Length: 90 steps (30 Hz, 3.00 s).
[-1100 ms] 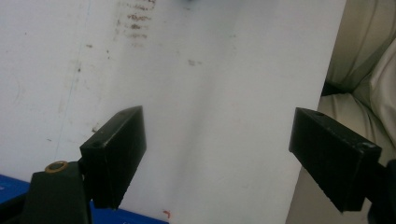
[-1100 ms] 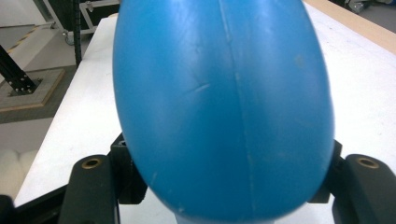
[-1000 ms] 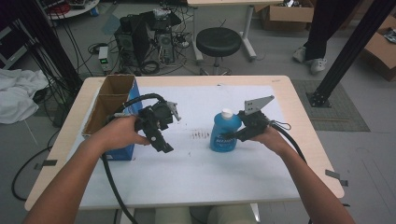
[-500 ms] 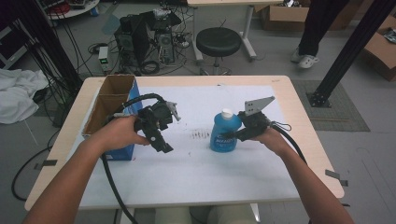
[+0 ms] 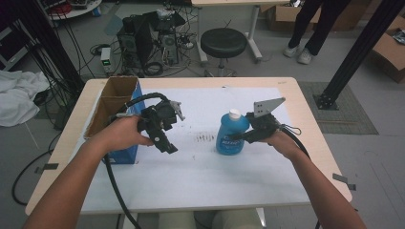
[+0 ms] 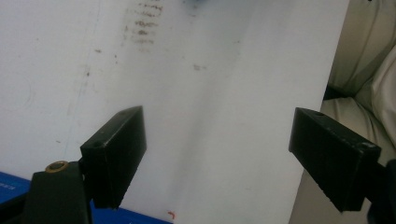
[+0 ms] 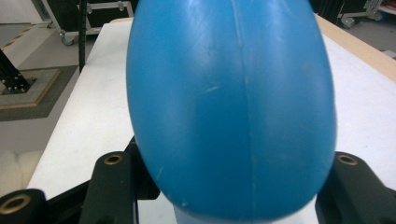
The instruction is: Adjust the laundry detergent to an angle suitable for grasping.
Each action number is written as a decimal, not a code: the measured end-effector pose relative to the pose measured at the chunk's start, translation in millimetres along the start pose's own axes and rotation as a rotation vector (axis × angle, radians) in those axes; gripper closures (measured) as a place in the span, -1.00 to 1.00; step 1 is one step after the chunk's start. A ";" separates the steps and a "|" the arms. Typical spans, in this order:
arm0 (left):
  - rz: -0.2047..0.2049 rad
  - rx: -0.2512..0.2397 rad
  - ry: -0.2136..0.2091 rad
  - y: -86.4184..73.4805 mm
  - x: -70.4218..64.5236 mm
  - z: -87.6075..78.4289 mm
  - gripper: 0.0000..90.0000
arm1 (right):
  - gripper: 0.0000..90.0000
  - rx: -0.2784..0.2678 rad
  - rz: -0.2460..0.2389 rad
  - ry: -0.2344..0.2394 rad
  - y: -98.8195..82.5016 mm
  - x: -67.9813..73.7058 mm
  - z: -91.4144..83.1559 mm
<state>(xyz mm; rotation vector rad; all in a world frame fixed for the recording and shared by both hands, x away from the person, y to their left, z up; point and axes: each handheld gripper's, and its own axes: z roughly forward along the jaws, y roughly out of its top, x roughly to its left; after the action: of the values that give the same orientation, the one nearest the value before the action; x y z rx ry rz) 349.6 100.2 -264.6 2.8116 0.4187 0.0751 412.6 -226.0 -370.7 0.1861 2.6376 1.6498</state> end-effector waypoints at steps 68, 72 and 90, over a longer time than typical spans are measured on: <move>0.247 0.116 -0.020 106.1 -19.6 -25.7 -0.57 | -0.03 0.060 -0.049 0.146 37.5 41.0 22.0; 0.257 0.122 -0.025 111.8 -21.4 -22.9 -0.57 | -0.03 0.059 -0.050 0.149 37.8 40.2 24.5; 0.272 0.127 -0.030 124.6 -23.5 -15.6 -0.57 | -0.03 0.060 -0.053 0.159 42.4 40.7 35.4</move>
<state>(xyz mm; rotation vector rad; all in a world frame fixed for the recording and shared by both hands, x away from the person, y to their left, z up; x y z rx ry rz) 360.2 -16.2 -212.8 2.9734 0.0320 0.0667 379.0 -171.3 -346.5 -0.0150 2.7813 1.6345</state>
